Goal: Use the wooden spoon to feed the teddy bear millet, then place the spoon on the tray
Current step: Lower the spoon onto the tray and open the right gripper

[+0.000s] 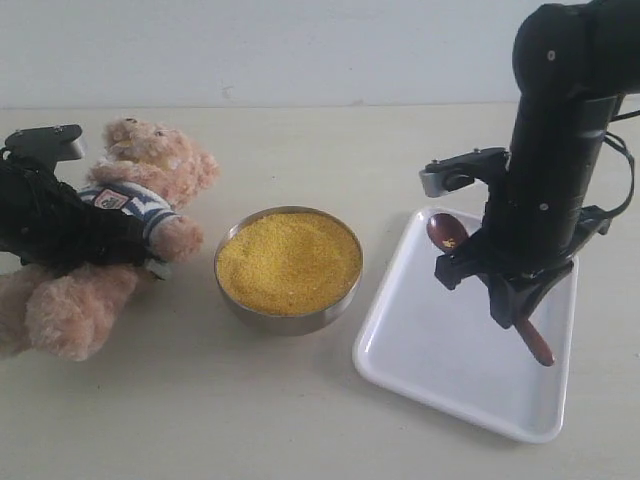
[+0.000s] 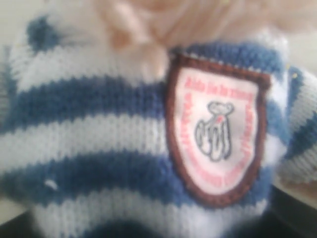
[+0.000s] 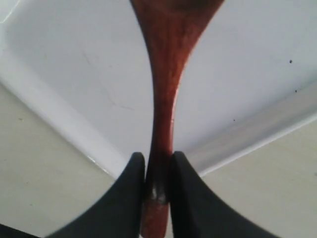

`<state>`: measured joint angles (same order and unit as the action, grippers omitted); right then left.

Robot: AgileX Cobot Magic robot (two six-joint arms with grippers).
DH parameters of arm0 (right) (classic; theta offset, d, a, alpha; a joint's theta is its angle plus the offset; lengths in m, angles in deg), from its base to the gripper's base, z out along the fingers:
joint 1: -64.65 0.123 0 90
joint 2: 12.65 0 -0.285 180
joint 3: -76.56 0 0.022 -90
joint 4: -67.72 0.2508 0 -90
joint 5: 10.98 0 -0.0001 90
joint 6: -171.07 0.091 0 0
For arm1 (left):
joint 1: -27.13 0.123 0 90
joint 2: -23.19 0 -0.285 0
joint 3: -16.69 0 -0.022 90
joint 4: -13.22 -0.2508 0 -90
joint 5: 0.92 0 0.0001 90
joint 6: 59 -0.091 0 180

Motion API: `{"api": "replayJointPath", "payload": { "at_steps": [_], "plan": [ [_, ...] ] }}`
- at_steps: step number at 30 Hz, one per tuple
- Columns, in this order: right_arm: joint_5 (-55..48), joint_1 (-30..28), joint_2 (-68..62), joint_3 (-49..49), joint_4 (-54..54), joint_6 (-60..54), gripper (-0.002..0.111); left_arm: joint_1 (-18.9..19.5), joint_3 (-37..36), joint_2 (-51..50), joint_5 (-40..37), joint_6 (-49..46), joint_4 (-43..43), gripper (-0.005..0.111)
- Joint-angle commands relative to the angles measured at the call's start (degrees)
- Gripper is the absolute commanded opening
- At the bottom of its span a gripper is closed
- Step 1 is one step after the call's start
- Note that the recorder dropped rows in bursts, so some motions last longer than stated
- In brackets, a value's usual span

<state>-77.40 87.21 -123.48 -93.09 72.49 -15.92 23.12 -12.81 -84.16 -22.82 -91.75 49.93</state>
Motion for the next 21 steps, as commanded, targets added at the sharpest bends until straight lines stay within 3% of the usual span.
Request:
{"api": "replayJointPath", "payload": {
  "at_steps": [1,21],
  "plan": [
    [2.17,-4.28,-1.54,0.36,2.75,0.48,0.0,0.12,-0.1,0.22,0.25,-0.71,1.02,0.004],
    [11.33,-4.86,-9.07,0.36,4.92,2.58,0.002,0.12,-0.1,0.22,-0.62,-1.37,2.96,0.004]
  ]
}}
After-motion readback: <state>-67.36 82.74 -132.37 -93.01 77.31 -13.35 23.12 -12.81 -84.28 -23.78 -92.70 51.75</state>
